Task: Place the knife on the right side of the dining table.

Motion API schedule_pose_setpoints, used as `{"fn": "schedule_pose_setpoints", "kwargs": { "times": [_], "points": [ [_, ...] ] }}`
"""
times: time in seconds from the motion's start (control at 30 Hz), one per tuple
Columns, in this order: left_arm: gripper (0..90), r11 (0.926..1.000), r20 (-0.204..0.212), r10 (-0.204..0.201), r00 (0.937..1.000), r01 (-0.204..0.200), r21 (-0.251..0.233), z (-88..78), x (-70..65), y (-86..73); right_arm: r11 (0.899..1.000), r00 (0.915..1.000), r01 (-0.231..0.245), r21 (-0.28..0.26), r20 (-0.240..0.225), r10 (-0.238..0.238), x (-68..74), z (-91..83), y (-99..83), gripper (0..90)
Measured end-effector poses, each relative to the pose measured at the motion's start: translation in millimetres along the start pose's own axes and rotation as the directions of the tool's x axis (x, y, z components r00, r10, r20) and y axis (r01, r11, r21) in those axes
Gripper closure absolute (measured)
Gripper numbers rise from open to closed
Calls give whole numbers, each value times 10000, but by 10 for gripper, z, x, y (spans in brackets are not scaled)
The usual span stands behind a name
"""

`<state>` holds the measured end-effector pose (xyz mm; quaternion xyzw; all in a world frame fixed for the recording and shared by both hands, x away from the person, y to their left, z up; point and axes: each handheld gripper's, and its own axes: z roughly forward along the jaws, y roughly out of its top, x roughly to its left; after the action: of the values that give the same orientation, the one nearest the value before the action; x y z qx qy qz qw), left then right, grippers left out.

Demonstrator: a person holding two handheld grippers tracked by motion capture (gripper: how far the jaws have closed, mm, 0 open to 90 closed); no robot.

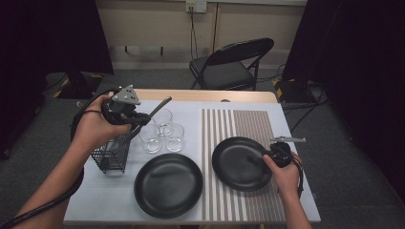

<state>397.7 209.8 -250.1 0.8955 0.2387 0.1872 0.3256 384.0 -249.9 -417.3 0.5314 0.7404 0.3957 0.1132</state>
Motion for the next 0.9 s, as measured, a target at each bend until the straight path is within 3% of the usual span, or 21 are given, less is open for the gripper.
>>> {"fn": "schedule_pose_setpoints", "kwargs": {
  "times": [0.9],
  "points": [
    [833, 9998, 672, 79, 9977, -66, -204, 225, -144, 144, 9994, 9994, 334, -9, -103, -334, 93, -31, 44, 243]
  ]
}}
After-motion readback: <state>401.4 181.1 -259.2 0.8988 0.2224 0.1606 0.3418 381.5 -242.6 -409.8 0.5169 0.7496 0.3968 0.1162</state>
